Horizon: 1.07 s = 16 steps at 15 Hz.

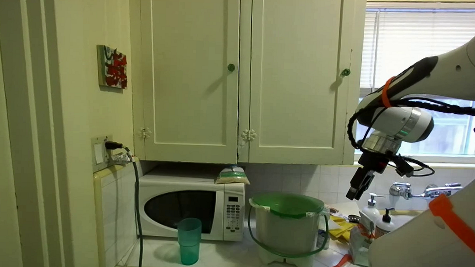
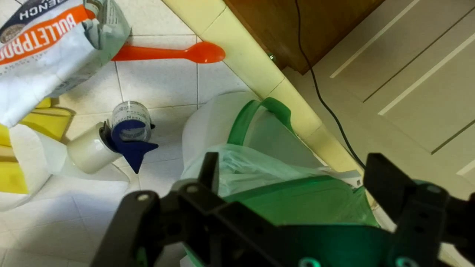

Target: Open the trash can

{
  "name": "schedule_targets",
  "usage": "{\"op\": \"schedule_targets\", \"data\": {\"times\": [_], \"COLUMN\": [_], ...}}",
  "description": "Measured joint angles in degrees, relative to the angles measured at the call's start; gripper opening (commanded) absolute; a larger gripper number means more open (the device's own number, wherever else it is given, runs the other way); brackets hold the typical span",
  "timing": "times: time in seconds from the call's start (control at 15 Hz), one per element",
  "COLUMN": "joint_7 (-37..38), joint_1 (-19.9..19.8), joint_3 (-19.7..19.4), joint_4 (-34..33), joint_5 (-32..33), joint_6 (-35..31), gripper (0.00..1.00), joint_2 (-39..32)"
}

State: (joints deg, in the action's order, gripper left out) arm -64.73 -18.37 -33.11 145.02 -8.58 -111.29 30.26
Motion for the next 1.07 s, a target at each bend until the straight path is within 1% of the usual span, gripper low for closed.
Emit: {"op": "schedule_targets", "data": {"times": [0.2,0.47,0.6,1.07], "joint_7": [-2.49,-9.48,-12.96,-22.45], "joint_1": [0.85,2.82,3.69,4.81], "joint_3": [-2.25,-5.52,-6.54,-7.09], "joint_4": [-0.49,-1.95,-2.83,-6.98], "joint_5": [-2.26,-8.86,-12.22,-25.43], "joint_6": [-1.40,-2.33,-2.33,-1.92], "gripper": [1.00,1.00,1.00,1.00], "joint_2": [-3.54,-8.58,-10.85,-19.40]}}
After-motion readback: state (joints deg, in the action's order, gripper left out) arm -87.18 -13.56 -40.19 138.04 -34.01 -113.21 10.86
